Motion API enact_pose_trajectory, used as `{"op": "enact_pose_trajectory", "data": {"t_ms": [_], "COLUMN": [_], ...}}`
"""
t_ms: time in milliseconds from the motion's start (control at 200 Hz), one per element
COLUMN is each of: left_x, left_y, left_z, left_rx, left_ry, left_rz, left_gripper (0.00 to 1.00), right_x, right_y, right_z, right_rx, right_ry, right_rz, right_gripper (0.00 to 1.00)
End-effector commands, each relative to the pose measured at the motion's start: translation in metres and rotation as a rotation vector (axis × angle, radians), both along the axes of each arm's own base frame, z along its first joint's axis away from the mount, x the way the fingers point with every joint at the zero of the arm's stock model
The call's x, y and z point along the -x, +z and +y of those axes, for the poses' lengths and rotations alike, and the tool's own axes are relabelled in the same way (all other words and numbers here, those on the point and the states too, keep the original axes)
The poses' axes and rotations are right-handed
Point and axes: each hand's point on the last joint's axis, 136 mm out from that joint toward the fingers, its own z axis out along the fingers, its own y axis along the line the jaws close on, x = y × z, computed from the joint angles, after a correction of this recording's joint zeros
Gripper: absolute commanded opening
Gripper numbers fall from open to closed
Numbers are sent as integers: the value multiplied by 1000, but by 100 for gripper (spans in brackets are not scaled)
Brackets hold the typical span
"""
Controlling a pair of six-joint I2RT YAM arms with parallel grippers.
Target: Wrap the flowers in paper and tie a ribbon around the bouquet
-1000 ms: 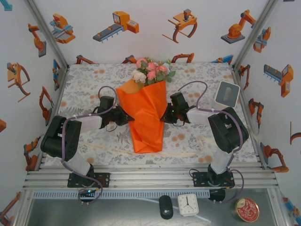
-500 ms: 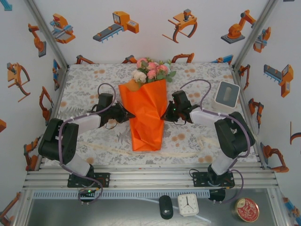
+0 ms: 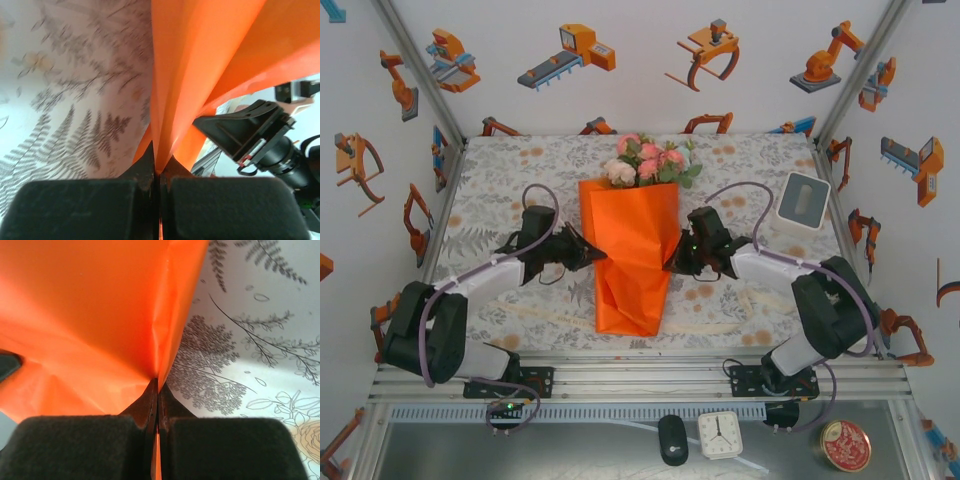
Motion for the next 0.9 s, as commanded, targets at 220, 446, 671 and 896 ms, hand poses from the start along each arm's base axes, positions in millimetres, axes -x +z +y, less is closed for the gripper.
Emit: {"op": "enact_pose_trajectory", "data": {"t_ms": [220, 446, 671, 896], "left_x": [-2, -13, -1, 37], "left_y": [-36, -39, -8, 19], "left_z": [8, 9, 61, 136], "left_rx": [-49, -74, -290, -517], "left_ry": [55, 68, 190, 355], "left_rz": [59, 46, -25, 77], "left_gripper": [19, 45, 69, 70], "right_x": [-1, -18, -3, 41], "right_y": [-35, -30, -1, 11], "right_z": [-16, -17, -52, -147], "right_rx": [117, 145, 178, 316], "right_ry": [-37, -55, -177, -467], "right_rz": [44, 24, 5, 130], "right_gripper": [8, 36, 53, 58]}}
